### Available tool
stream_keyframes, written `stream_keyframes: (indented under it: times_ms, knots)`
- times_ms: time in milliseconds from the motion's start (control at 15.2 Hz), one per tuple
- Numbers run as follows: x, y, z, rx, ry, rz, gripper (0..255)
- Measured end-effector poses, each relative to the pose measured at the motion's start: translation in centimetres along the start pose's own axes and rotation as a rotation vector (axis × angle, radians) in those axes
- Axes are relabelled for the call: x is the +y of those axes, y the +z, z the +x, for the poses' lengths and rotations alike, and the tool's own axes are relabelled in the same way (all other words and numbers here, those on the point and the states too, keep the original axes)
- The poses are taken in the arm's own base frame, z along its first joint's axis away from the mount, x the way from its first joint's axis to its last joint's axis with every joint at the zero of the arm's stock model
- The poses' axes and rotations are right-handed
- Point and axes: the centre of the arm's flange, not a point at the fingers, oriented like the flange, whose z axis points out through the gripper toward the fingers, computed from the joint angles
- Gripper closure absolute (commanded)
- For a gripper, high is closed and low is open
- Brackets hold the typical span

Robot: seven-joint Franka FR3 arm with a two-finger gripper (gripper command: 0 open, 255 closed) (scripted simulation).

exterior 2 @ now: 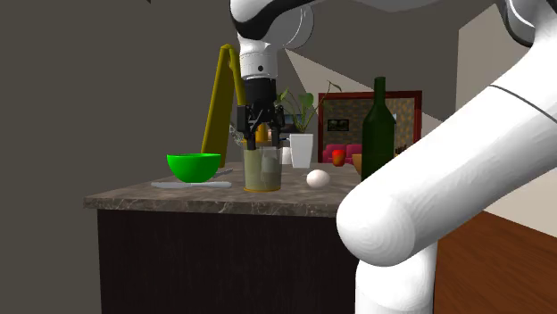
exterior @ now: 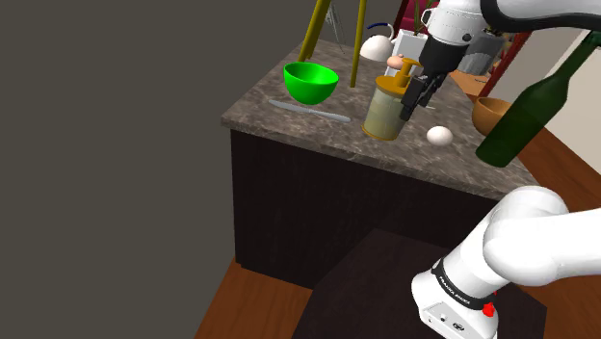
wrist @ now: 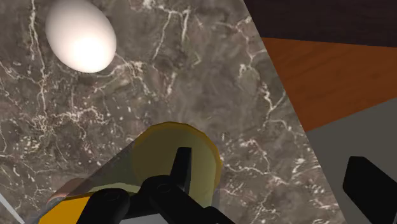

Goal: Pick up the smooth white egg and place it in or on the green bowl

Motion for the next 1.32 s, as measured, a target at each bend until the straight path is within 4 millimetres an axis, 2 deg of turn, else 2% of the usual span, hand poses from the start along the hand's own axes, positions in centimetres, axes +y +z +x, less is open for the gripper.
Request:
stream_keyframes:
  times_ms: [132, 264, 528, 792, 1056, 1320]
  knots:
    - [0.5, 0.2, -0.3, 0.008, 0.001, -0.002, 0]
    - [2.2, 1.2, -1.8, 0.034, 0.005, -0.008, 0]
    - [6.2, 3.3, -4.4, 0.098, 0.015, -0.024, 0]
    - [10.3, 5.5, -7.8, 0.165, 0.023, -0.04, 0]
    - [14.1, 8.4, -10.4, 0.229, 0.03, -0.055, 0]
    - [14.9, 10.3, -10.4, 0.243, 0.03, -0.06, 0]
